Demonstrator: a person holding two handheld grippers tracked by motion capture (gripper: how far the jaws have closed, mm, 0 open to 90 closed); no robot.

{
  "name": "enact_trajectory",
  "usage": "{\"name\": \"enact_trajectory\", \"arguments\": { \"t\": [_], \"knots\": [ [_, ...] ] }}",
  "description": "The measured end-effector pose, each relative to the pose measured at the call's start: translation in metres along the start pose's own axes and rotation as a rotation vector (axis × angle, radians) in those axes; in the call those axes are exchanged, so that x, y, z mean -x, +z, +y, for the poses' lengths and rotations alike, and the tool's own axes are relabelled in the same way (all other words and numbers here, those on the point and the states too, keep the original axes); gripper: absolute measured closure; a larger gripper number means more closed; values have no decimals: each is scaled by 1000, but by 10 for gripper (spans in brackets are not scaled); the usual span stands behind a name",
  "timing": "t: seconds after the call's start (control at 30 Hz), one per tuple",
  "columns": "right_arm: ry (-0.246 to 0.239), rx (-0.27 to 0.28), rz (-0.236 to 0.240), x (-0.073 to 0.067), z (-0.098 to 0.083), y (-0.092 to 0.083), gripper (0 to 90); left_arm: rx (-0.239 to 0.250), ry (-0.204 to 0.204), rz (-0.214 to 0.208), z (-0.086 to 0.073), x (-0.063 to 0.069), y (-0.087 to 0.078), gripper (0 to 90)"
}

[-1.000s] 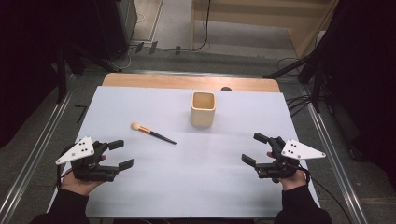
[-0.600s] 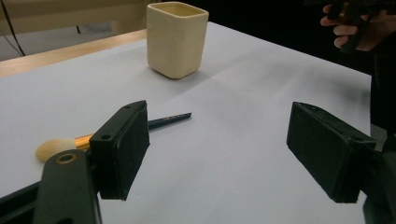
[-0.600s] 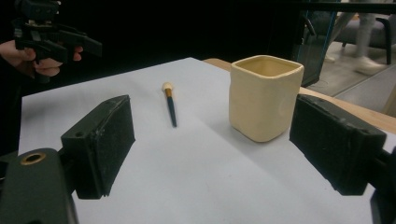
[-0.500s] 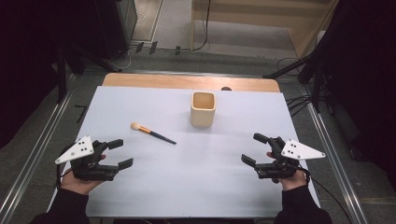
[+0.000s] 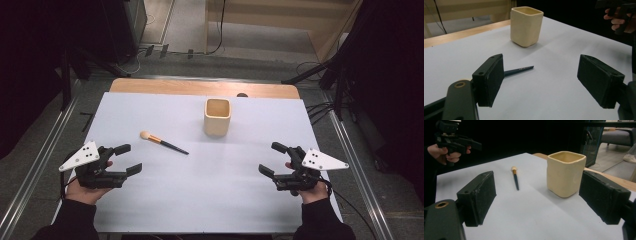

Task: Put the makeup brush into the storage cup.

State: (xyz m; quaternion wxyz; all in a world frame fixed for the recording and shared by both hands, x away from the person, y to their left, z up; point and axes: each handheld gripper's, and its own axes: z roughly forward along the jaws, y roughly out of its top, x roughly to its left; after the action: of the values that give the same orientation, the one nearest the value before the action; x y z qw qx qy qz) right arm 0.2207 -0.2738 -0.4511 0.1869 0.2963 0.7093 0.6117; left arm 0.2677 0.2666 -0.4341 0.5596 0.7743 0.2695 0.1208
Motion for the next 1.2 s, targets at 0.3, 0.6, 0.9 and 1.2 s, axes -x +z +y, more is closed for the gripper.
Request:
{"name": "enact_trajectory", "arguments": {
  "t": [0.3, 0.6, 0.9, 1.2],
  "knots": [
    [-3, -6, 6, -1, 0, 1, 147, -14, -13, 46, 3, -8, 10, 223],
    [2, -18, 2, -3, -1, 1, 148, -25, 5, 64, 6, -18, 23, 222],
    [5, -17, -14, -4, -2, -4, 147, -32, -7, 70, 10, -29, 37, 223],
    [10, -18, -23, -5, -4, -8, 147, -31, 33, 78, 19, -34, 55, 232]
  ]
}}
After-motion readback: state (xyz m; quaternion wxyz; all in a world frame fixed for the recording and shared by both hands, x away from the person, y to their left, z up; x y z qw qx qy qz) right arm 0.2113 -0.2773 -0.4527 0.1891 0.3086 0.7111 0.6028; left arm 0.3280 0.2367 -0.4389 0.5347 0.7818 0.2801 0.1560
